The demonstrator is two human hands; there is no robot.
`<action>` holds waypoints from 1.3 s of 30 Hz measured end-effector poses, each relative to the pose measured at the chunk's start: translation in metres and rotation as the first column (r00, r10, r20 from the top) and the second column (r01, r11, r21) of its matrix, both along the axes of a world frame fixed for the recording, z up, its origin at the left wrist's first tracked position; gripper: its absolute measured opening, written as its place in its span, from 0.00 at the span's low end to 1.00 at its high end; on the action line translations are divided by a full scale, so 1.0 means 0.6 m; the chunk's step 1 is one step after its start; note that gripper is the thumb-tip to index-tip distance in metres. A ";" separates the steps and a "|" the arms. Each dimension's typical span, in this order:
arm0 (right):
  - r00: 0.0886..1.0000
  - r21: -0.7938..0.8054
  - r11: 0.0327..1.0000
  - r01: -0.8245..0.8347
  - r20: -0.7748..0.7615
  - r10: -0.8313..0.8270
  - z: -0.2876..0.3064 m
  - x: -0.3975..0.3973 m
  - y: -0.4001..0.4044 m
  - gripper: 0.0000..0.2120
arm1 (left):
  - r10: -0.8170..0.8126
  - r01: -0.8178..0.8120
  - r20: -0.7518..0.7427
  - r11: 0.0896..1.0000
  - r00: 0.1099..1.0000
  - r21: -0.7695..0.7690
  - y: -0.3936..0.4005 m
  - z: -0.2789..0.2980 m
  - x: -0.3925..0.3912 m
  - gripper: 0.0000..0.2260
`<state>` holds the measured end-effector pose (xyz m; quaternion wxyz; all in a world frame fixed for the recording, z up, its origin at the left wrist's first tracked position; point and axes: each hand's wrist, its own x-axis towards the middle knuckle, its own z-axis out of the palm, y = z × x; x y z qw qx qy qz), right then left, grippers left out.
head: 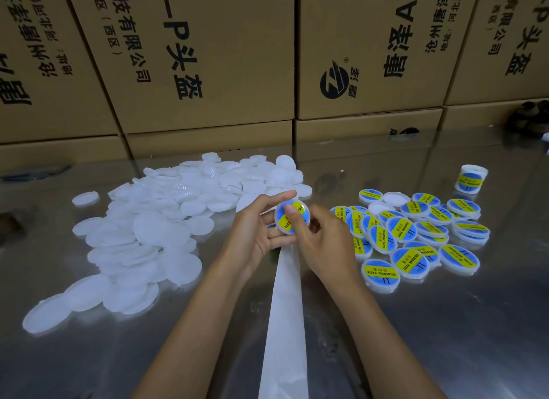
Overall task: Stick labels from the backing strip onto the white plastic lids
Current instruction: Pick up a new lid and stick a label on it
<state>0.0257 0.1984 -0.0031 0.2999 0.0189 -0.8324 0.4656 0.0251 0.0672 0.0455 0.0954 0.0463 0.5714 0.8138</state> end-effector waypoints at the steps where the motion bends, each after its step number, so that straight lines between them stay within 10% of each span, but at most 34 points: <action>1: 1.000 -0.013 1.000 -0.007 -0.008 0.007 0.001 0.001 0.000 0.22 | -0.005 0.005 -0.004 1.000 1.000 -0.015 0.001 -0.001 0.000 0.13; 9: 0.999 -0.050 0.998 0.026 -0.046 -0.028 0.002 -0.001 0.011 0.23 | -0.091 0.041 -0.171 0.960 0.981 -0.276 -0.012 -0.007 -0.002 0.20; 18: 0.979 -0.318 0.939 -0.130 0.110 0.173 0.002 -0.007 0.008 0.26 | 0.004 -0.043 -0.177 0.975 0.984 -0.220 -0.017 -0.010 -0.005 0.16; 24: 0.944 -0.206 0.938 -0.277 0.123 0.306 -0.003 -0.003 -0.006 0.18 | 0.270 -0.299 -0.177 0.939 0.947 -0.170 -0.017 -0.009 -0.010 0.11; 39: 0.981 0.002 0.988 -0.152 0.119 0.150 -0.001 0.006 -0.009 0.22 | 0.146 -0.203 -0.203 0.933 0.968 -0.297 -0.017 -0.004 -0.006 0.07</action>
